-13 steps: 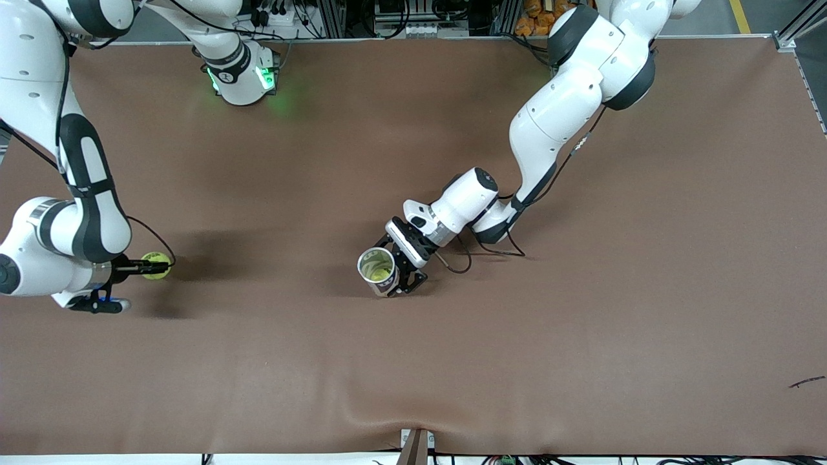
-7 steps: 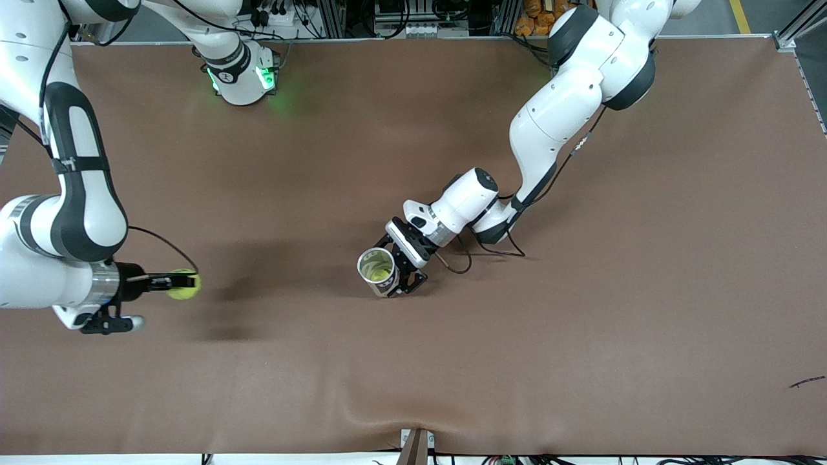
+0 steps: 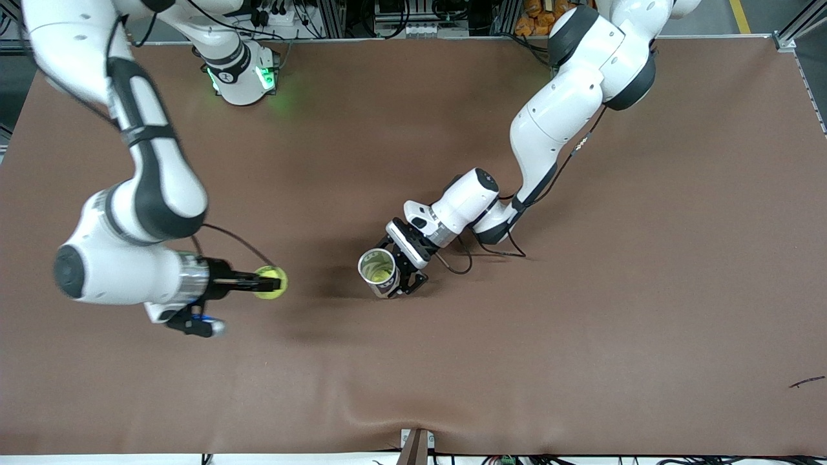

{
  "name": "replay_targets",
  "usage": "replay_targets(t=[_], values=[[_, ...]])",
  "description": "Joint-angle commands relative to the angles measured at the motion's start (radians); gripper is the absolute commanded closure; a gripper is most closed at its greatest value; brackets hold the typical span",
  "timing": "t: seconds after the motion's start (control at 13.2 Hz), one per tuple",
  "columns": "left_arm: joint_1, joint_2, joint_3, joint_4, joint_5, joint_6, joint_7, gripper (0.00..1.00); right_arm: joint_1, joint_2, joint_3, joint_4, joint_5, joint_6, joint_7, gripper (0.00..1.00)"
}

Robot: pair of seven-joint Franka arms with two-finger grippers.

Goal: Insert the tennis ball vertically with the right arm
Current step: 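Carry the second ball over the tube and open the right gripper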

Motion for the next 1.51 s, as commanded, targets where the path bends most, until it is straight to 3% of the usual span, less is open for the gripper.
replay_targets(t=[0.0, 0.3, 0.53, 0.98, 1.06, 1.13, 1.43], values=[[-0.006, 0.000, 0.004, 0.010, -0.015, 0.011, -0.009, 0.15, 0.088, 0.008, -0.009, 0.074, 0.017, 0.014, 0.212, 0.65], [-0.006, 0.000, 0.004, 0.010, -0.015, 0.011, -0.009, 0.15, 0.219, 0.016, -0.011, 0.076, 0.017, 0.186, 0.479, 0.65], [-0.006, 0.000, 0.004, 0.010, -0.013, 0.010, -0.009, 0.15, 0.293, 0.025, -0.016, 0.073, 0.003, 0.229, 0.566, 0.65], [-0.006, 0.000, 0.004, 0.010, -0.015, 0.011, -0.009, 0.15, 0.284, 0.023, -0.020, 0.048, -0.043, 0.211, 0.563, 0.59], [-0.006, 0.000, 0.004, 0.009, -0.013, 0.011, -0.009, 0.15, 0.282, 0.022, -0.020, 0.045, -0.058, 0.206, 0.563, 0.48], [-0.006, 0.000, 0.004, 0.009, -0.013, 0.010, -0.009, 0.15, 0.284, 0.023, -0.020, 0.045, -0.063, 0.192, 0.563, 0.00], [-0.004, 0.000, 0.004, 0.010, -0.013, 0.011, -0.009, 0.15, 0.279, 0.020, -0.020, 0.045, -0.063, 0.169, 0.561, 0.00]])
